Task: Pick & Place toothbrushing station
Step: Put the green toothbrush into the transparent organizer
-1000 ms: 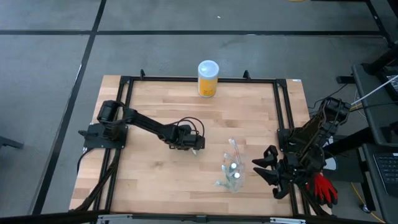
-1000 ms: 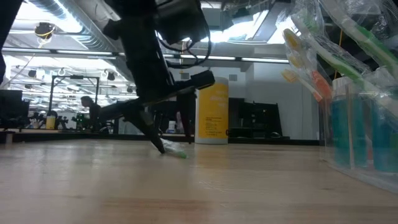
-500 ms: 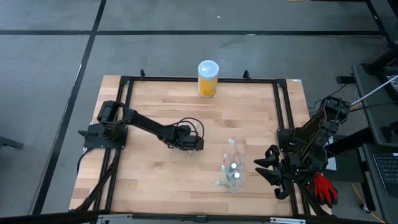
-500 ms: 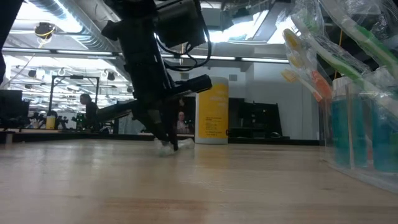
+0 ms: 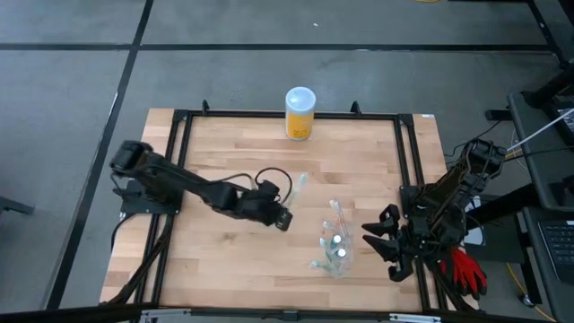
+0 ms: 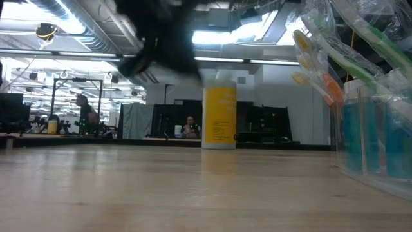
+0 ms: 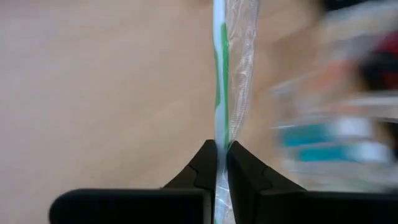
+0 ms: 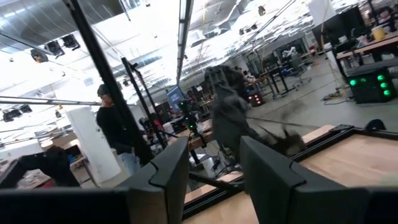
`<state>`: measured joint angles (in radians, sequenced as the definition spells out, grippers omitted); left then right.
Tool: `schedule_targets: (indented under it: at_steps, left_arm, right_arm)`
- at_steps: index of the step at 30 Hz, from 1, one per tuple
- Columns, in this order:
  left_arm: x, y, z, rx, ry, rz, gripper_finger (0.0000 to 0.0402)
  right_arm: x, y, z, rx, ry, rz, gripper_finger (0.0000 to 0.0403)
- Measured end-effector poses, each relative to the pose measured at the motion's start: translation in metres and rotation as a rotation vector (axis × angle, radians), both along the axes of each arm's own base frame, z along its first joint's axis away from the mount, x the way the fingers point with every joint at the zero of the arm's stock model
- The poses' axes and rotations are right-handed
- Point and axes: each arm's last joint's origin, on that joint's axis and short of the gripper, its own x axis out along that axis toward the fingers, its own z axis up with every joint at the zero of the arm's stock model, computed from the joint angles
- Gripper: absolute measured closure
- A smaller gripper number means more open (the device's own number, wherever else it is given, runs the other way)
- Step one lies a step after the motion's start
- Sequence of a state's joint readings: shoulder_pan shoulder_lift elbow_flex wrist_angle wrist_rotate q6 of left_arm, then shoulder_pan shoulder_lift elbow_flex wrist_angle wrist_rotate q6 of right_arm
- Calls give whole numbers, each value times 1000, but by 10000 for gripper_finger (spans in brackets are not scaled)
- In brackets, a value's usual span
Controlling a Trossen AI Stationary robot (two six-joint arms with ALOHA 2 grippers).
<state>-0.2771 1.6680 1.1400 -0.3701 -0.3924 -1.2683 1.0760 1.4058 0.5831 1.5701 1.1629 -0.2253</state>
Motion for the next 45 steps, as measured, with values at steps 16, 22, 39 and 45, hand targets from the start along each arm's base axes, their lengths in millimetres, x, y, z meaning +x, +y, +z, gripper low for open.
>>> schedule_targets:
  at_steps: [16,22,39,45]
  left_arm:
    - [-13,-11,123,196,-761,-519,389]
    - [-13,-13,127,139,-812,-605,389]
    - [-18,-26,128,130,-845,-751,389]
    - [-18,-26,128,139,-844,-765,389]
  right_arm:
    - [50,-33,16,184,-249,124,257]
    - [76,-28,42,32,-157,47,257]
    - [130,-42,90,-23,57,19,172]
    - [131,-42,90,-23,49,53,241]
